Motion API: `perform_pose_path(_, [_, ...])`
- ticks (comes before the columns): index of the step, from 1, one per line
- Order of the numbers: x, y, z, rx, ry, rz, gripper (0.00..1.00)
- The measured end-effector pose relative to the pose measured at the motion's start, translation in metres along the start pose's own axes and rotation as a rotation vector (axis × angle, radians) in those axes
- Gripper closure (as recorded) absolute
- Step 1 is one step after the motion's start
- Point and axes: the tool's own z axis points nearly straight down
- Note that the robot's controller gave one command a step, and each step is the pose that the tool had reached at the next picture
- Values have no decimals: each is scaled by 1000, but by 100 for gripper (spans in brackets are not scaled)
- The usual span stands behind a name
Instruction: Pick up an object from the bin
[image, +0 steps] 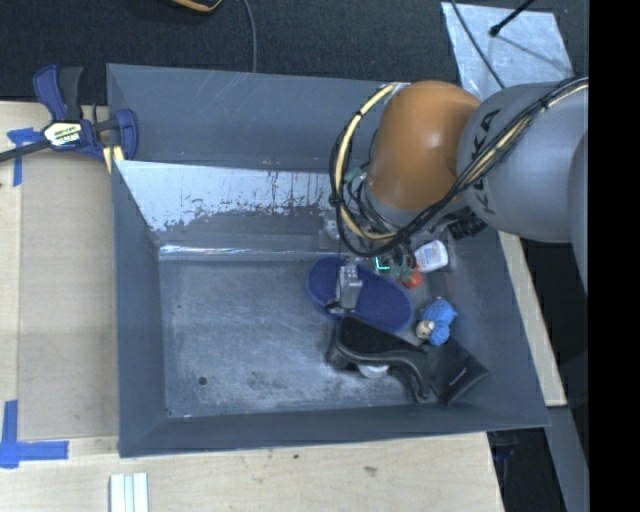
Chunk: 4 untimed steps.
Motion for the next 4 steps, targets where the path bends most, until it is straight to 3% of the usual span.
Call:
perform_pose_path(1, [-8, -54, 69, -6, -16, 304, 0])
perform_pose_path(2, [2, -45, 70, -2, -15, 530, 0])
perform_pose_path(3, [8, -41, 69, -3, -16, 651, 0])
perform_pose_path(4, [11, -41, 71, -3, -10, 959, 0])
